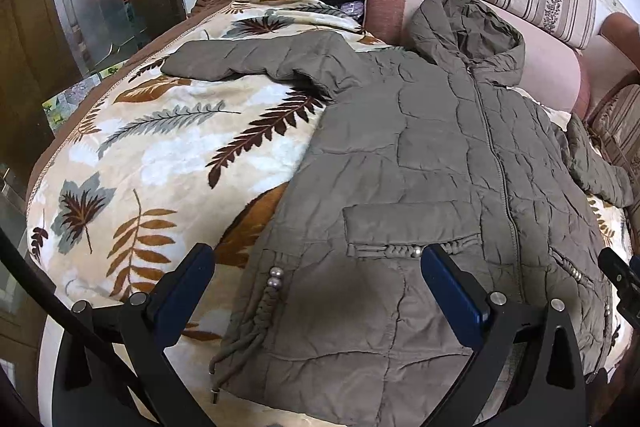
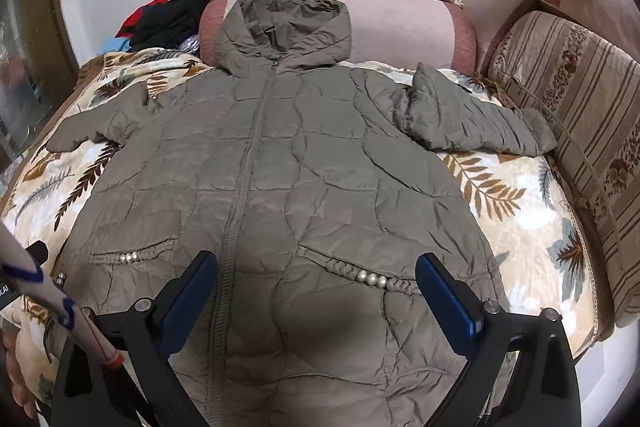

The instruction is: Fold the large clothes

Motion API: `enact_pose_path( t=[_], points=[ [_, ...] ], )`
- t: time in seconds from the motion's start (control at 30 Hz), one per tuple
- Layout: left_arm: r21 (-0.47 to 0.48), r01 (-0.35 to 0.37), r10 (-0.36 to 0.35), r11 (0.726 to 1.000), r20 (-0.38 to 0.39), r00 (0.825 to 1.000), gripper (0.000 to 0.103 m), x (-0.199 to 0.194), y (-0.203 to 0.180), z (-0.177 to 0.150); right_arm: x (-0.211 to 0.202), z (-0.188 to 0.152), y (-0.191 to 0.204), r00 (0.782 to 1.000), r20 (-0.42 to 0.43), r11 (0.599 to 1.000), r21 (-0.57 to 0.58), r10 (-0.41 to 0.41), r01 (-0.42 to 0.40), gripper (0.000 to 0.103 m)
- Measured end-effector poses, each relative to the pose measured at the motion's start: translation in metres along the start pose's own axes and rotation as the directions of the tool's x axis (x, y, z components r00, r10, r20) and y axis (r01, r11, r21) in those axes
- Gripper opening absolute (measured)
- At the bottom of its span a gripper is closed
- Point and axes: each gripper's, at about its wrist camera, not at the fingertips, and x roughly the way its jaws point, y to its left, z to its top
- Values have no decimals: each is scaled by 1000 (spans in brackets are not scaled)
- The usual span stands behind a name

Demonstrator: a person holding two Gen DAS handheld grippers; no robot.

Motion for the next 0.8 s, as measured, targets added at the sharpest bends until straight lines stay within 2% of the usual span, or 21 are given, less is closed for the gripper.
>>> enact_pose_path(
  t=[0.8],
  points=[
    [14, -40, 40, 999, -13, 999, 103, 1, 0, -3, 7, -7, -4, 1000, -28, 1000, 9, 4, -4, 101]
  ],
)
